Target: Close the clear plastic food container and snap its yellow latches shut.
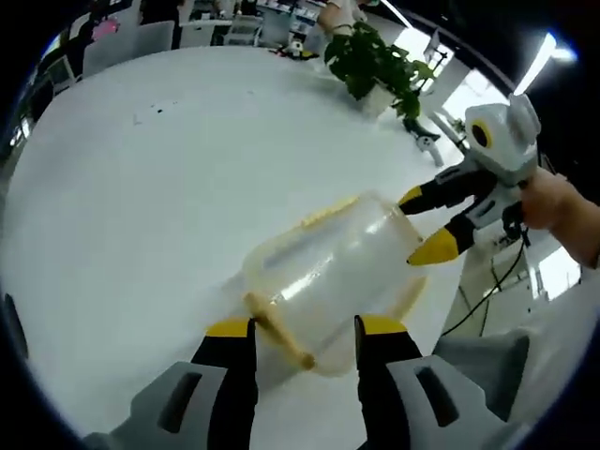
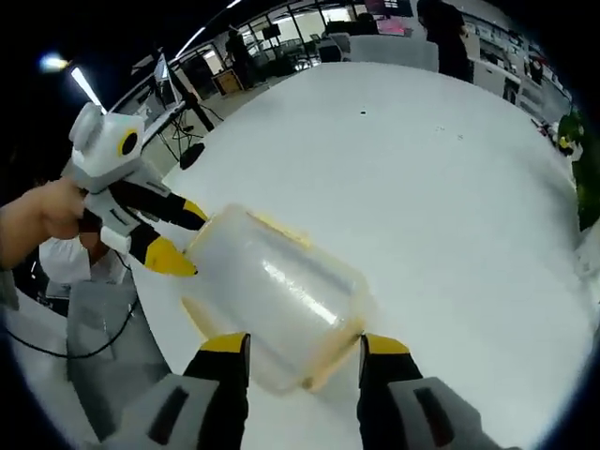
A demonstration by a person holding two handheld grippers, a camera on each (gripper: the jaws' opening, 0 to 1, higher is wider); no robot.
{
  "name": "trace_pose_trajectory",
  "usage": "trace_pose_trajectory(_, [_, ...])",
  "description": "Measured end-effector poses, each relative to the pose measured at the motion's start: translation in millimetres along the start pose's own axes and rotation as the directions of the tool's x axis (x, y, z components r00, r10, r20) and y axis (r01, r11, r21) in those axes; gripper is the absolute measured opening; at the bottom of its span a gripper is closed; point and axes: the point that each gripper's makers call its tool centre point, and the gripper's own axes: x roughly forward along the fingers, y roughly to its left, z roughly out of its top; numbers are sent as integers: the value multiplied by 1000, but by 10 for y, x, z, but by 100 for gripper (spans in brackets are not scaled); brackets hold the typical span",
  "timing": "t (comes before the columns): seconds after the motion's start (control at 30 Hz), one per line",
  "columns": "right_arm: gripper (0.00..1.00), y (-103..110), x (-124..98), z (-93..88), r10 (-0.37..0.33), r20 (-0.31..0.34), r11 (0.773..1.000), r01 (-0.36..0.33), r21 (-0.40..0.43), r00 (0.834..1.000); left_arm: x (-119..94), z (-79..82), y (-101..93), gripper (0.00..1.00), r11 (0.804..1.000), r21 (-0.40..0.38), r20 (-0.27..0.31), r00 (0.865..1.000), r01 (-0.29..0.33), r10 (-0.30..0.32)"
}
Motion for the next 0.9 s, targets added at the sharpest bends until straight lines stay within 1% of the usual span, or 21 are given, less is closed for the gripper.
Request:
trace_pose_trajectory(0.03, [44,-2,-3,-5,-3,-2,1000,3,11,1000,-2,8,0,39,1000,-23,4,1000,-4,4])
trace_pose_trajectory(0.07, [44,-1,1,-5,-3,-3,1000,3,15,1000,-2,10,-1,39,1000,-28,7,1000,-6,6])
trace_pose_trajectory(0.23, [43,4,1,-9,-11,-12,1000,11,23,1000,10,21,-15,38,1000,-19,1,1000,-18,18])
trace_pose_trajectory(0.4, [43,20,7,-12,-15,-20,1000,15,14,1000,37,32,-23,36,999,-36,3,1000,-30,30])
trace_pose_trajectory(0.43, [42,16,13,-10,-17,-25,1000,17,9,1000,47,33,-29,35,999,-45,7,1000,-27,28])
trace_pose_trajectory(0.47, [42,21,16,-5,-15,-25,1000,16,22,1000,91,4,-20,35,998,-61,1,1000,-25,26])
trace_pose_trajectory(0.6, [42,16,15,-7,-15,-25,1000,16,17,1000,105,11,-15,34,998,-52,-17,1000,-26,25])
trace_pose_trajectory(0.67, [41,12,34,6,-7,-18,999,7,39,1000,101,18,-17,34,998,-57,-20,1000,-23,22])
trace_pose_trajectory(0.7, [41,72,18,-47,28,-29,988,-23,150,999,120,31,-23,34,998,-58,-19,1000,-17,15])
trace_pose_trajectory(0.73, [41,15,23,-14,41,1,990,-41,137,999,118,26,-18,34,998,-58,-27,999,-22,21])
trace_pose_trajectory(0.8, [42,-24,-16,-41,38,-8,994,-37,107,999,114,24,-17,34,998,-55,-29,999,-23,21])
trace_pose_trajectory(0.9, [42,25,57,-13,38,-17,994,-36,100,999,112,26,0,34,998,-56,-21,1000,-16,15])
